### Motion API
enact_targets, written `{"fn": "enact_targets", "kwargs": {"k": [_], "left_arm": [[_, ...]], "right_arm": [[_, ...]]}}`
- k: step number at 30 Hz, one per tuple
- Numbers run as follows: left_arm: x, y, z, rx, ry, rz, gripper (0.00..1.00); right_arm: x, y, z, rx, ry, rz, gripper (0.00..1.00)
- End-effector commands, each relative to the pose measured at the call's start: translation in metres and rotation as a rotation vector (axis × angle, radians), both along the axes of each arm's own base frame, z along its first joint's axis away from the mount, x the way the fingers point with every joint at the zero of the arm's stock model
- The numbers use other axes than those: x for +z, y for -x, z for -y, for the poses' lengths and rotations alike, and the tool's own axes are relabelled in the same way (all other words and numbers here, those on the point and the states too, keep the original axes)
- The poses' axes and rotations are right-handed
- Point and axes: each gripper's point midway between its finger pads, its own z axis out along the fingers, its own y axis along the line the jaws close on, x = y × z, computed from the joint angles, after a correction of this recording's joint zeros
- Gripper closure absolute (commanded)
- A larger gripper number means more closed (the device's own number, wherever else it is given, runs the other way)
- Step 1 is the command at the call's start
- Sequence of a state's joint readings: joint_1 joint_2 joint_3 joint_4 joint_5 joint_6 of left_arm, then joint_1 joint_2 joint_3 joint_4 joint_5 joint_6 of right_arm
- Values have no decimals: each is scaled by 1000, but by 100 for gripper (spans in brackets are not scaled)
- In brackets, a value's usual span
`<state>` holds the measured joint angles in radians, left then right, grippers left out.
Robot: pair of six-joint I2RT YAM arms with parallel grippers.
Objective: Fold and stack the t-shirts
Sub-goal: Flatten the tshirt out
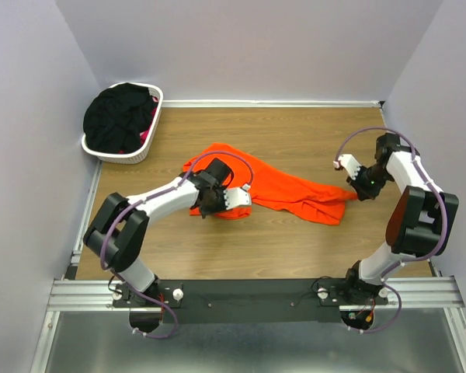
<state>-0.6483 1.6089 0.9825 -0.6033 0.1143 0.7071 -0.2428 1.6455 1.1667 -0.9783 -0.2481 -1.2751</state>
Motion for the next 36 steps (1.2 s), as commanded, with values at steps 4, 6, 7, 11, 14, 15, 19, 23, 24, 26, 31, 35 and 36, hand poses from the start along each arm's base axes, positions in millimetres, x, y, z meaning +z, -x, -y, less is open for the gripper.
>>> {"fn": "enact_targets", "kwargs": {"k": [4, 6, 7, 11, 14, 15, 19, 23, 24, 26, 31, 35, 36], "left_arm": [[130, -59, -11, 107, 163, 185, 100], [176, -84, -26, 181, 236, 263, 100], [192, -91, -32, 214, 261, 295, 100], [263, -116, -56, 353, 397, 441, 100], [330, -126, -86, 483, 514, 605, 100], [366, -126, -104, 563, 584, 700, 100], [434, -108, -131, 674, 715, 886, 100], [474, -89, -148, 747, 780, 1016, 100], [489, -81, -155, 775, 805, 1069, 100], [504, -72, -161, 792, 829, 1115, 100], [547, -41, -181, 856, 871, 1253, 100], [575, -17, -206, 892, 838, 1453, 100], [576, -15, -215, 925, 809, 1486, 100]], "right_arm": [[51, -34, 28, -119, -17, 122, 99], [73, -47, 39, -163, -29, 171, 100], [81, -51, 43, -178, -32, 194, 100], [131, -75, 59, -264, -65, 329, 100], [176, -83, 62, -325, -103, 433, 99], [189, -84, 60, -352, -131, 463, 99], [245, -83, 52, -387, -164, 602, 99], [299, -86, 52, -418, -169, 751, 99], [318, -86, 52, -428, -167, 805, 100], [337, -85, 52, -436, -162, 858, 99], [394, -78, 55, -459, -129, 1027, 99], [434, -74, 61, -500, -106, 1176, 99], [441, -73, 63, -507, -101, 1203, 99]]}}
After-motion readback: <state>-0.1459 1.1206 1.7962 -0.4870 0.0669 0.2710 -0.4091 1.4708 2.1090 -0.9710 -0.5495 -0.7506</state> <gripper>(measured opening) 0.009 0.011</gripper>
